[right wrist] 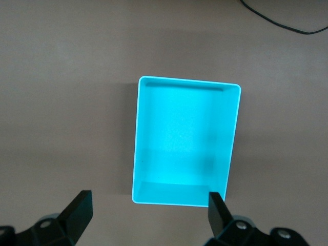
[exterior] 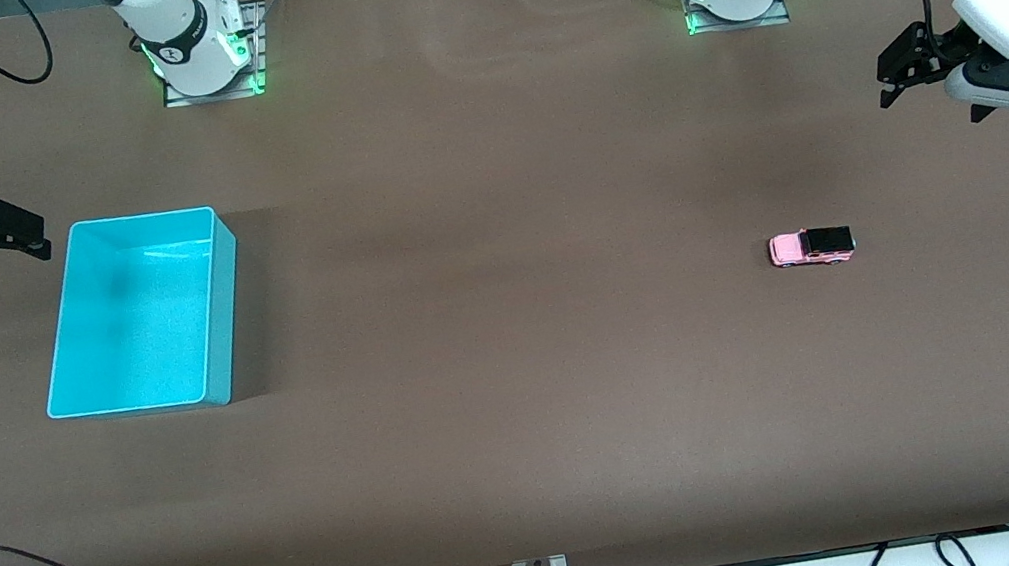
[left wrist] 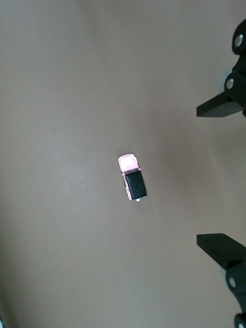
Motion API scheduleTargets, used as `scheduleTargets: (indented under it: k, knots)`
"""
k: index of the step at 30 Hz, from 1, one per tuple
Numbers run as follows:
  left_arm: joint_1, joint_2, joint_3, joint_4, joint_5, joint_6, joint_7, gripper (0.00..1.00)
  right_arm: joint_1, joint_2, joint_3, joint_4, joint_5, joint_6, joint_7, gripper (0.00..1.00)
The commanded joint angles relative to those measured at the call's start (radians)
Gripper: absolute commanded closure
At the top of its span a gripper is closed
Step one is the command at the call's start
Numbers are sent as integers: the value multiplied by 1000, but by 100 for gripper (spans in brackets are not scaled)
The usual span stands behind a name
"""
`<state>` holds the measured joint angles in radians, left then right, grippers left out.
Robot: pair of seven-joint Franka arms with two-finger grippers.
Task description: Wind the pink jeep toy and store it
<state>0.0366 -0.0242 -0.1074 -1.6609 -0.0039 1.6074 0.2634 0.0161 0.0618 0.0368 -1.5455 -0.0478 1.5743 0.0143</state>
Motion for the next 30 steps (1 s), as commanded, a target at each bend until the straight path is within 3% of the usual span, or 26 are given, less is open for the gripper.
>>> scheduleTargets:
  k: [1,30]
  knots:
    - [0,-8,3,23,-11,-46,-32,0,-8,3,3,16,16,-19,-13,0]
    - [-1,-5,3,24,-11,-52,-35,0,-8,3,2,18,16,-19,-16,0]
